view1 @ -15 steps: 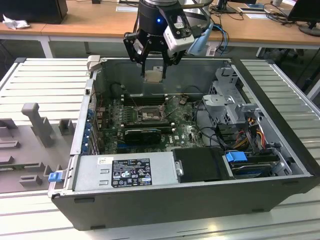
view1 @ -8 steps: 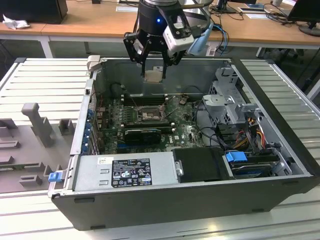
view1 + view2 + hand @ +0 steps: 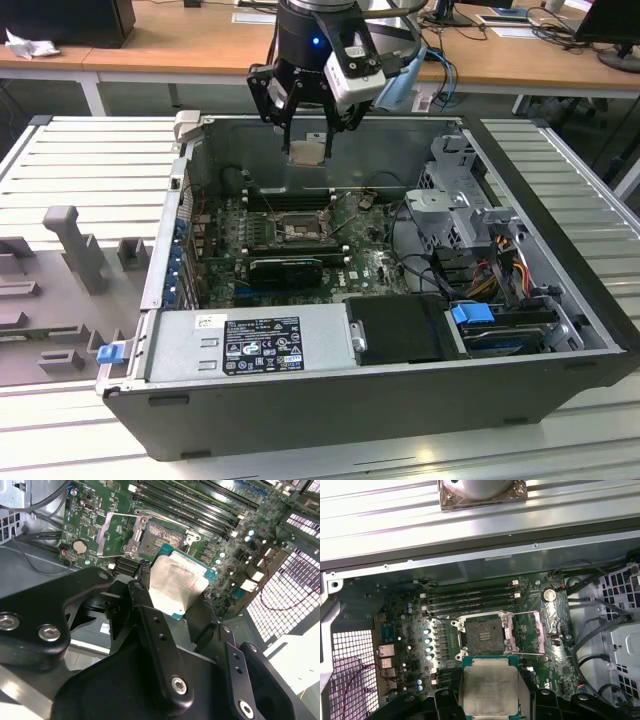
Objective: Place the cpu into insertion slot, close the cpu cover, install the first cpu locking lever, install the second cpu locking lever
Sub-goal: 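Place the cpu into insertion slot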
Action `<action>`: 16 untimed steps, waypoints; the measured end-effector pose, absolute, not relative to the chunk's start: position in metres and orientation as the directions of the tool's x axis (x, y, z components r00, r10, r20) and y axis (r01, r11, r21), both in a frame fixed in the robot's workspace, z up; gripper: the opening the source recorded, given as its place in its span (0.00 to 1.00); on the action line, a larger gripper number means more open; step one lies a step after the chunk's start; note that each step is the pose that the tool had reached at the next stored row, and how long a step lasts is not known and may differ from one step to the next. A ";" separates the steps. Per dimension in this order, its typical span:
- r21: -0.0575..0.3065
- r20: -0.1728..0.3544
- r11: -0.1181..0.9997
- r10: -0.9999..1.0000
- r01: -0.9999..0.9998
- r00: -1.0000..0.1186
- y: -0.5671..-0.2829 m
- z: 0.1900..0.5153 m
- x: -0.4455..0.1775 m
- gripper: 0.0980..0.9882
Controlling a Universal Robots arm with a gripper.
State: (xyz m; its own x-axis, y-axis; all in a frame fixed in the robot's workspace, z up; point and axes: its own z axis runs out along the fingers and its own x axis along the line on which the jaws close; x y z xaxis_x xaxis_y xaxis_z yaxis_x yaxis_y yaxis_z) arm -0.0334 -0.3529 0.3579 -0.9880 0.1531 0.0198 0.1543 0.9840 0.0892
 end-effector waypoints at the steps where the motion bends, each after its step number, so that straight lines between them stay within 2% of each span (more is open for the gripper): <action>1: 0.089 0.020 0.983 0.158 0.159 -0.987 -0.353 0.358 -0.033 0.48; 16: 0.089 0.020 0.972 0.217 0.218 -0.976 -0.353 0.358 -0.033 0.48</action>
State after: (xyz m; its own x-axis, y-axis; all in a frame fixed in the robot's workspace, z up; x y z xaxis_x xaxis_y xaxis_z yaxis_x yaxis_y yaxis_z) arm -0.0334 -0.3529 0.3579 -0.9760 0.2168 0.0198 0.2177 0.9719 0.0892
